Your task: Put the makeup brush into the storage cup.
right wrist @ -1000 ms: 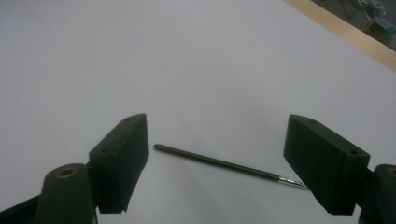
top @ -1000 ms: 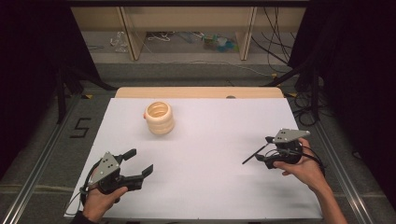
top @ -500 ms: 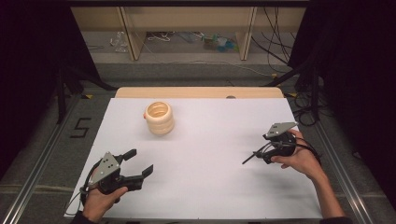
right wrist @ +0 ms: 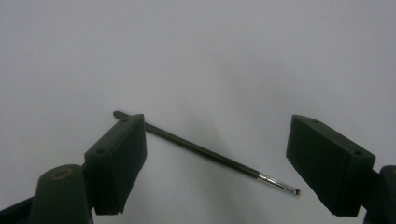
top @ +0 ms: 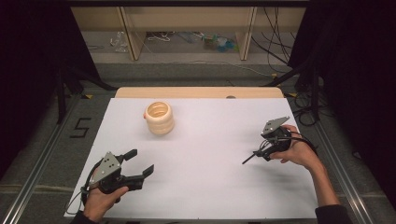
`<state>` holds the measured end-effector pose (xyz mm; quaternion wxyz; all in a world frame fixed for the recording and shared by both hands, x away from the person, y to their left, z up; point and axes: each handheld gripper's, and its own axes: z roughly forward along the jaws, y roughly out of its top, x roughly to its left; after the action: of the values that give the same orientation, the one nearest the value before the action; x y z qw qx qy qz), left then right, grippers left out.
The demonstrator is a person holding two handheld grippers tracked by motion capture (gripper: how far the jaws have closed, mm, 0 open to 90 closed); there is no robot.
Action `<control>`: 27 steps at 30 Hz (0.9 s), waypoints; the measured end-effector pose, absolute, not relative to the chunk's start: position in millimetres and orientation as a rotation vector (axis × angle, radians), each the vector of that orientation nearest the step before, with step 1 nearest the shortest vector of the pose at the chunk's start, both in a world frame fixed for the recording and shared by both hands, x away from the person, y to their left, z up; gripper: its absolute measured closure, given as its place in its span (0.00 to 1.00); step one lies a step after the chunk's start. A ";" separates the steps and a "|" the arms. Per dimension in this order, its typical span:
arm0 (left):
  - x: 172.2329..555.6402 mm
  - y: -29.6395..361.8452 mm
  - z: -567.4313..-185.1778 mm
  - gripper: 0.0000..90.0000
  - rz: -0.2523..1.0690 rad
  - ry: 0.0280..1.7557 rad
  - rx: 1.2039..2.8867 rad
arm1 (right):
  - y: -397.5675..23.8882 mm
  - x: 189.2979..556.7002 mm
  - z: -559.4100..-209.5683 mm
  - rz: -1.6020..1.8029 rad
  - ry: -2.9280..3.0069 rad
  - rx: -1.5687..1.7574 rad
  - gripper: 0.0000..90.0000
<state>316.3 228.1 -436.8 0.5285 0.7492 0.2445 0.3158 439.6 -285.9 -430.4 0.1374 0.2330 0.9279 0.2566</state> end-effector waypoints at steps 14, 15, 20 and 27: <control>318.6 228.8 -438.1 0.18 0.754 0.586 1.795 | -283.0 457.1 -443.7 0.665 2.806 0.605 0.27; 318.5 228.8 -438.0 0.19 0.754 0.587 1.796 | -283.6 457.1 -445.1 0.650 2.813 0.615 0.27; 318.7 229.0 -438.2 0.19 0.755 0.586 1.797 | -285.4 456.5 -445.2 0.619 2.828 0.599 0.28; 318.8 228.5 -438.2 0.19 0.754 0.586 1.797 | -285.2 457.8 -447.9 0.599 2.841 0.601 0.29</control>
<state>318.8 228.5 -438.2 0.5254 0.7514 0.2448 0.3152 457.8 -285.2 -447.9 0.0884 0.2018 0.9545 0.2011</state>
